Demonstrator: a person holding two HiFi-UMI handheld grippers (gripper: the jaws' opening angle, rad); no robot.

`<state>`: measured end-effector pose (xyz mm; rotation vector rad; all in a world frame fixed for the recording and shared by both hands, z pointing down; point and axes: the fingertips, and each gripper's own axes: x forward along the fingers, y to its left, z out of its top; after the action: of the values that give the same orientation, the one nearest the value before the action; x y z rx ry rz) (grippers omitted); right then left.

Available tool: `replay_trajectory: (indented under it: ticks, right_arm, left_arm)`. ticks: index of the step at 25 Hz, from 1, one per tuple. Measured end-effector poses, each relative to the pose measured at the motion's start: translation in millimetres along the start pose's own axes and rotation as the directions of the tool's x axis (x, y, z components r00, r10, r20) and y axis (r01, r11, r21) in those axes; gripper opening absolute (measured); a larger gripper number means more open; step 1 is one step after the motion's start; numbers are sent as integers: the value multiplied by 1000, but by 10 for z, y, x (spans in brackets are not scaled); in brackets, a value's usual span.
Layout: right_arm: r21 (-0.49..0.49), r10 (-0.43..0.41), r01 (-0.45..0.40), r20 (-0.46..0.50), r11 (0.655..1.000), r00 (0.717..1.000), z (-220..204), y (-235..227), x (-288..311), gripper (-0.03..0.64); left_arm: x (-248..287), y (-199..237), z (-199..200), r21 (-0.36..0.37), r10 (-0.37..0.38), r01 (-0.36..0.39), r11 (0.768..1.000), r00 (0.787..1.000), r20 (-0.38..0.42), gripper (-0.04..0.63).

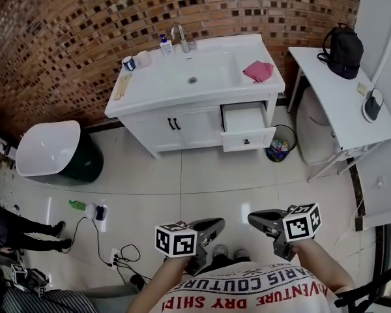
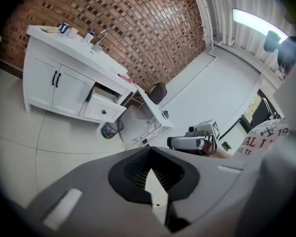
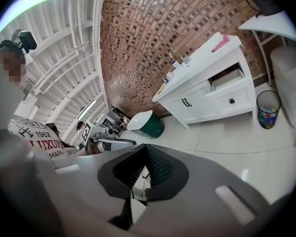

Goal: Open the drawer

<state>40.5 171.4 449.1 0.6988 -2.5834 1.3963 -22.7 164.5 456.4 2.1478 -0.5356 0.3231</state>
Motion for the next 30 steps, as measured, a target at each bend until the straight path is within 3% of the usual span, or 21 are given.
replay_trajectory:
  ticks: [9,13,21,30]
  right_arm:
    - [-24,-35,35,7,999,999,-97,217,208,6]
    - [-78,-51,49,-24,996,998,-183,348,304,6]
    - [-98,-61,58,-28,994,998,-121,413,375,6]
    - [-131,-60,54,-41,990,997,-107,482,453,6]
  left_arm:
    - [-295,36,-27,36,-14,14,999,1000,-18,-6]
    - [-479,16,2,76,-5,6,997,1000,-8,-6]
    - [-581,30,62,150,26,-21,988,999,-29,-6]
    - [-639,12,52,160,24,-20,987,1000,-19,-6]
